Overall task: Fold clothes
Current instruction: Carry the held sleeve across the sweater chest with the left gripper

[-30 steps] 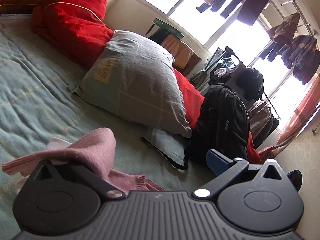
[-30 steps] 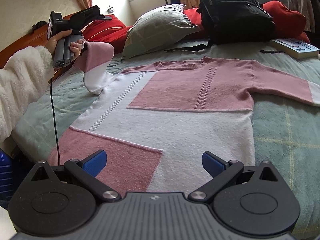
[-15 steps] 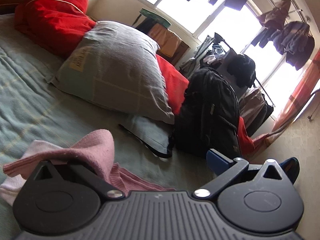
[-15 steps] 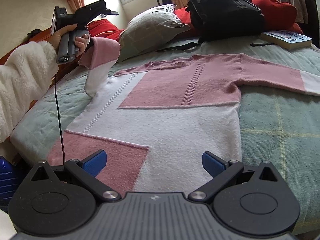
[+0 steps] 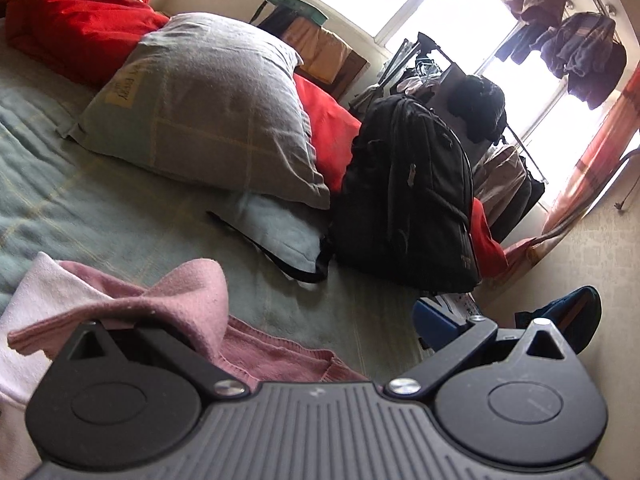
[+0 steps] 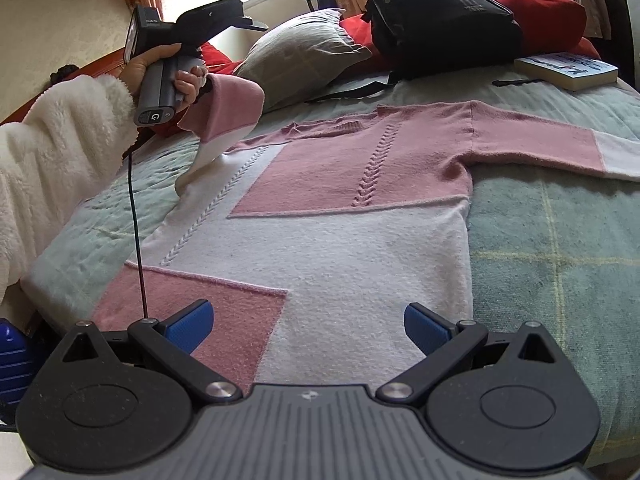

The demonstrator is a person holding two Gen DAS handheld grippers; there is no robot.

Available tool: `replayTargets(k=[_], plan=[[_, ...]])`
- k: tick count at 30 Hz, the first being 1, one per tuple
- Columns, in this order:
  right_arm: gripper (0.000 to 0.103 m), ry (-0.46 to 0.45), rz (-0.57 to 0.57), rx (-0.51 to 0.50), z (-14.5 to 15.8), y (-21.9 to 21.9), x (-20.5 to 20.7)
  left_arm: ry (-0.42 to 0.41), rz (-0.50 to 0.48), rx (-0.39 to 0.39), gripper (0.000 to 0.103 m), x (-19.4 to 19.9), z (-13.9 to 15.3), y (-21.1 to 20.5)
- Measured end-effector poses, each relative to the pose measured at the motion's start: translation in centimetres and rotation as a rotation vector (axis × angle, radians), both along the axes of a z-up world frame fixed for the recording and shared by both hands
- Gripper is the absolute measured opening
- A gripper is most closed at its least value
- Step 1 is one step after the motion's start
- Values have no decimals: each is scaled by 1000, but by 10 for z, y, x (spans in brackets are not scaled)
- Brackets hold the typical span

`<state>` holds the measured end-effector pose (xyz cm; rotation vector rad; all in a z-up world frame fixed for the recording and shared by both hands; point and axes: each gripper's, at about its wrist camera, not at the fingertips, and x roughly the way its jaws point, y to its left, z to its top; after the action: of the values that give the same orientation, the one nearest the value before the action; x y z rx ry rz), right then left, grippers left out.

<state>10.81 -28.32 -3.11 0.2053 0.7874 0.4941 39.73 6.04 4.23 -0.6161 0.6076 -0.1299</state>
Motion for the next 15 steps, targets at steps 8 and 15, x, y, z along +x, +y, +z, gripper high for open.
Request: replayTargets(k=[8, 15], plan=[[103, 6, -3, 6, -2, -2, 2, 12, -22, 19, 102, 6, -4, -15], [103, 11, -7, 12, -4, -5, 3, 41, -57, 38, 102, 8, -14, -27]])
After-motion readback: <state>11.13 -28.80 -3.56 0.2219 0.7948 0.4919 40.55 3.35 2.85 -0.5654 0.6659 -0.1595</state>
